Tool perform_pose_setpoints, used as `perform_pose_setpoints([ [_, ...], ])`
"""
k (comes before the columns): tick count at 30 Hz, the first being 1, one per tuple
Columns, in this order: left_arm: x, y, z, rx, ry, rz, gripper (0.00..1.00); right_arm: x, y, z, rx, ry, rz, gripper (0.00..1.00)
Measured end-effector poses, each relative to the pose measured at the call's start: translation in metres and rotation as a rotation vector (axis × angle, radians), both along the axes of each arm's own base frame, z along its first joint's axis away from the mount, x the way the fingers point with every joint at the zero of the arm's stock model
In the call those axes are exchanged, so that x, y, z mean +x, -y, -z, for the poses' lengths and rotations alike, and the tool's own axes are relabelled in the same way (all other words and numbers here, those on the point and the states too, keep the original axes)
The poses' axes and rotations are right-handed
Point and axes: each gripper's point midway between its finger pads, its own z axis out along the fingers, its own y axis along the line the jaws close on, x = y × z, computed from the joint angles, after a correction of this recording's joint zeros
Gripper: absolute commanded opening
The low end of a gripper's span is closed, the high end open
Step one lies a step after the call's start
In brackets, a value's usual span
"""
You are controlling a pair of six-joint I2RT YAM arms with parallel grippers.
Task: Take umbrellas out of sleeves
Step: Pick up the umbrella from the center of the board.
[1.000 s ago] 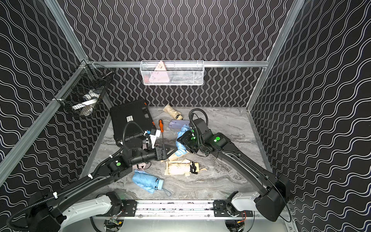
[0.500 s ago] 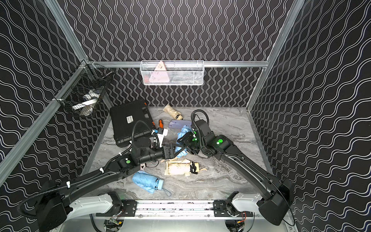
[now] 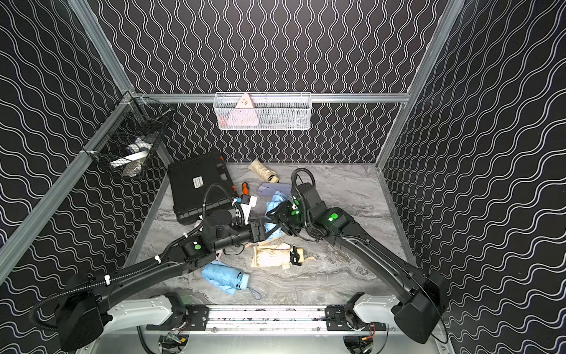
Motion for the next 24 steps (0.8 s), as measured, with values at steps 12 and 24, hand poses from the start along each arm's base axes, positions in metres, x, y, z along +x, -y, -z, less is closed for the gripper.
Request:
perform_pose_setpoints([
  [12,-0.002,-0.003,0.002,0.027,0.001,0.004,0.34,-0.001,0.001,0.000,0.005,0.006,-0.003,0.58],
  [24,0.004,-0.017,-0.004,-0.013,-0.029,0.040,0.31,0.005,0.028,-0.015,-0.013,0.081,0.007,0.85],
])
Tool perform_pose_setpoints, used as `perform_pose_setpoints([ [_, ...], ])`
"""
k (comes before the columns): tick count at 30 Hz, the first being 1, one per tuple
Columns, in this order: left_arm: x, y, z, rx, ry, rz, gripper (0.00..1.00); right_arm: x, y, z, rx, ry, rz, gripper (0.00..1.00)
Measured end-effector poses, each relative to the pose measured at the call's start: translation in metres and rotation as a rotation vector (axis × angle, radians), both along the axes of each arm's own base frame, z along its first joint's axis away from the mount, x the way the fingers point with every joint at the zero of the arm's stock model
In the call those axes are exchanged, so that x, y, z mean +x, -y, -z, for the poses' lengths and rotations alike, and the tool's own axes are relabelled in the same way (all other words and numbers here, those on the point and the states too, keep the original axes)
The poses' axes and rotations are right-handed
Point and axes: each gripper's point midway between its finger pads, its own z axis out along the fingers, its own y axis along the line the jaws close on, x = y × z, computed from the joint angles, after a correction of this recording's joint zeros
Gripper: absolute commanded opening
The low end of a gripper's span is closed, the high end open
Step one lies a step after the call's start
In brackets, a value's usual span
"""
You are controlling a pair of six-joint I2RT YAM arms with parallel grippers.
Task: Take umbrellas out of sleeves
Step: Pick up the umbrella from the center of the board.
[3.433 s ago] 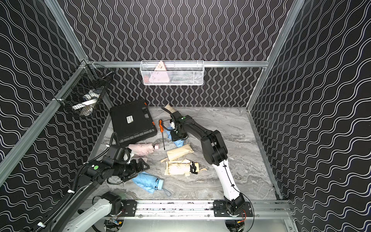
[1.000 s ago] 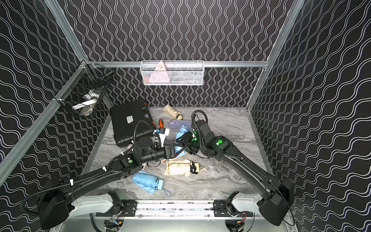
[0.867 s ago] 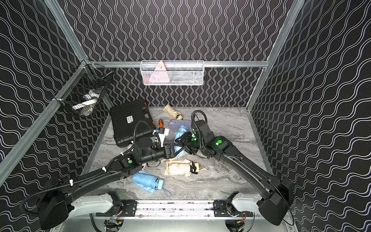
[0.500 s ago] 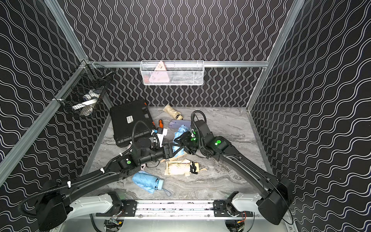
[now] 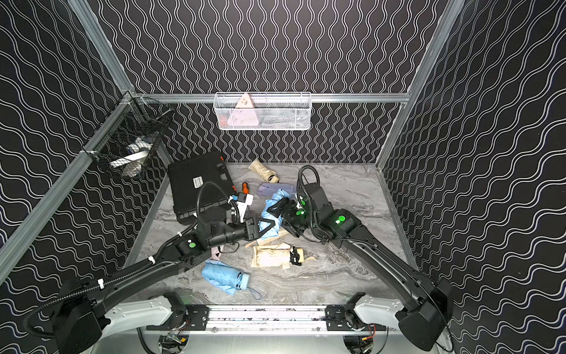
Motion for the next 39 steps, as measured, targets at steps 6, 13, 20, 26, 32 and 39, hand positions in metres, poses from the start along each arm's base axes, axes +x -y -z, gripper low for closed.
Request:
perform_pose_setpoints([
  [6,0.003,-0.012,-0.008,-0.055,-0.047,0.071,0.31,0.013,0.037,-0.008,0.072,-0.008,0.002,0.86],
  [13,-0.006,0.003,-0.021,-0.193,-0.128,0.227,0.30,0.003,0.020,-0.015,0.234,-0.012,-0.177,0.87],
  [20,-0.010,0.013,-0.030,-0.307,-0.190,0.313,0.30,0.000,0.009,-0.034,0.306,0.045,-0.262,0.85],
  [26,-0.019,0.013,-0.050,-0.328,-0.155,0.362,0.30,0.002,0.007,-0.033,0.304,0.060,-0.280,0.81],
  [32,-0.028,0.012,-0.052,-0.327,-0.186,0.397,0.30,0.006,0.007,-0.039,0.308,0.099,-0.272,0.68],
  [39,-0.036,0.010,-0.048,-0.306,-0.232,0.403,0.28,0.003,0.007,-0.039,0.344,0.091,-0.266,0.42],
])
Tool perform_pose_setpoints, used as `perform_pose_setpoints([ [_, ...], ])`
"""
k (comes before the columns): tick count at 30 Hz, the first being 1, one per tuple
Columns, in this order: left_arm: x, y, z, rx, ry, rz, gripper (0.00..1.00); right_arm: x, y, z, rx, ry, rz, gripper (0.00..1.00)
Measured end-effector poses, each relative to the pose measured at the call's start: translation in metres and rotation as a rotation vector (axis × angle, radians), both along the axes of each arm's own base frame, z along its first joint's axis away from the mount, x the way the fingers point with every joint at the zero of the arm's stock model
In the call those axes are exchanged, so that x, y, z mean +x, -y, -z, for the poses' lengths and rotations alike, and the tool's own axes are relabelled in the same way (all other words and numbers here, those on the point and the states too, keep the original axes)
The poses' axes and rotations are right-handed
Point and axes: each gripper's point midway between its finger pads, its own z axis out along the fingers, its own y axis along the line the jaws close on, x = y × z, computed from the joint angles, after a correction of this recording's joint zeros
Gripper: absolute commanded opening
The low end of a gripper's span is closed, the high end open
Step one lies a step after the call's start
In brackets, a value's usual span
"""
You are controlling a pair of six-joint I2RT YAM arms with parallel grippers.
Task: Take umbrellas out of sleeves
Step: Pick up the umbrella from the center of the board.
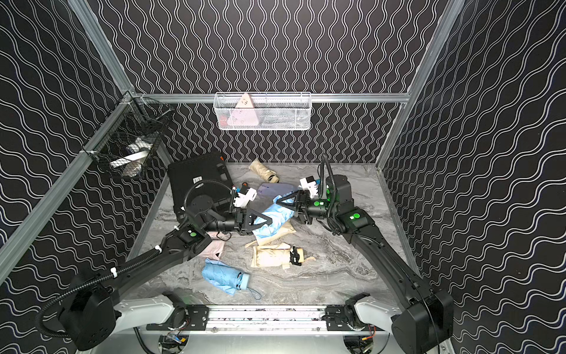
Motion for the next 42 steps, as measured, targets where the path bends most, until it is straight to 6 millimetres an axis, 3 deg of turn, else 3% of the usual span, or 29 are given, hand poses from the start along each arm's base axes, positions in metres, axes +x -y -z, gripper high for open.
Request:
perform_pose_setpoints([
  [3,-0.002,0.000,0.001,0.002,-0.003,0.008,0.38,-0.004,0.002,-0.002,0.014,0.005,0.005,0.39],
  [9,-0.001,-0.001,0.000,0.000,0.001,-0.010,0.80,-0.009,0.009,0.000,0.021,-0.006,0.044,0.35],
  [13,0.003,-0.004,-0.004,0.003,0.019,-0.048,0.98,-0.008,0.014,-0.002,0.025,-0.015,0.093,0.35],
  [18,0.011,-0.009,-0.013,-0.009,0.037,-0.126,0.99,-0.001,0.022,-0.010,0.039,-0.010,0.181,0.35],
  [23,0.028,-0.019,-0.003,-0.067,-0.037,-0.265,0.99,0.014,0.030,-0.021,0.069,0.014,0.284,0.35],
  [27,0.043,-0.020,-0.015,-0.147,-0.065,-0.330,0.99,0.025,0.033,-0.031,0.104,0.046,0.340,0.36],
  [34,0.051,-0.021,-0.045,-0.239,-0.047,-0.356,0.99,0.040,0.025,-0.033,0.135,0.056,0.341,0.36],
  [42,0.050,-0.013,-0.048,-0.268,-0.062,-0.333,0.97,0.043,0.019,-0.038,0.157,0.076,0.331,0.37],
])
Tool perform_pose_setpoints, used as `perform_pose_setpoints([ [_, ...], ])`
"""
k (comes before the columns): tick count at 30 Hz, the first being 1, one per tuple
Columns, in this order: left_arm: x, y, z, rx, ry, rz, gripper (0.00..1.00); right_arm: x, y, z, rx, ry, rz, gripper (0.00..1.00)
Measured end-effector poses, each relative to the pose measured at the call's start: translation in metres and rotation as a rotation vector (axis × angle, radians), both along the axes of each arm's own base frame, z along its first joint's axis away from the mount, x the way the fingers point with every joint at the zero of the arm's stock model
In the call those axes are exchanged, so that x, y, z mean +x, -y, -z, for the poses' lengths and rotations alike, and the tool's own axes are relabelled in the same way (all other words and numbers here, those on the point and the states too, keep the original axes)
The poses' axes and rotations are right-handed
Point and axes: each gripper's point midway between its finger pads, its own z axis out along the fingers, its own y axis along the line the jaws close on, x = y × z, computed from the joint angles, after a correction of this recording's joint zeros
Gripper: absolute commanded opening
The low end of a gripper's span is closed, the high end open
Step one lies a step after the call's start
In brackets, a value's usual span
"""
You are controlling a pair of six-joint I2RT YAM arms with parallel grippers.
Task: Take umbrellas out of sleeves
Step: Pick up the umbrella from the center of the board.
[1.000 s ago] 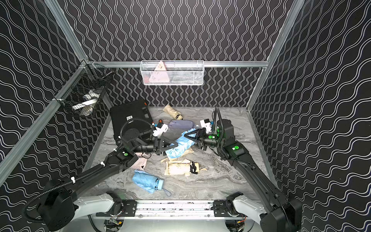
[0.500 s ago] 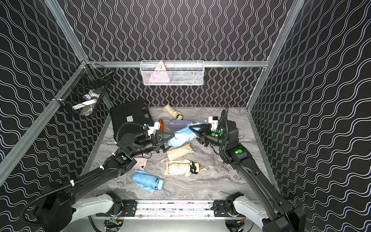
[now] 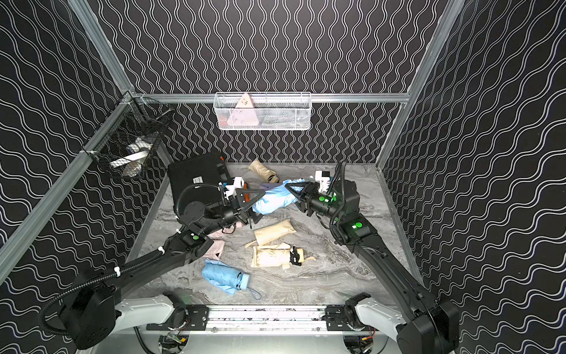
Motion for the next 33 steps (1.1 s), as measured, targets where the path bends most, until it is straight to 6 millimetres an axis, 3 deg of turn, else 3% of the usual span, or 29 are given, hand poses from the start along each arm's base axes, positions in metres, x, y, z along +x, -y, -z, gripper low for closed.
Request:
perform_pose_setpoints([
  [5,-0.002,0.011,0.004,-0.016,-0.008,0.019,0.87,-0.008,-0.005,-0.004,-0.010,0.019,-0.021,0.39],
  [10,0.000,0.022,0.011,-0.022,-0.029,0.042,0.68,-0.013,0.000,-0.014,-0.026,0.075,-0.007,0.40],
  [18,0.001,0.022,0.009,-0.062,-0.039,0.046,0.42,-0.027,-0.003,-0.012,-0.057,0.085,-0.019,0.41],
  [28,-0.003,0.018,0.013,-0.056,-0.050,0.051,0.64,-0.026,-0.001,-0.008,-0.127,0.099,-0.011,0.42],
  [33,-0.003,0.011,0.014,-0.052,-0.054,0.037,0.67,-0.025,0.000,-0.005,-0.158,0.101,-0.008,0.43],
])
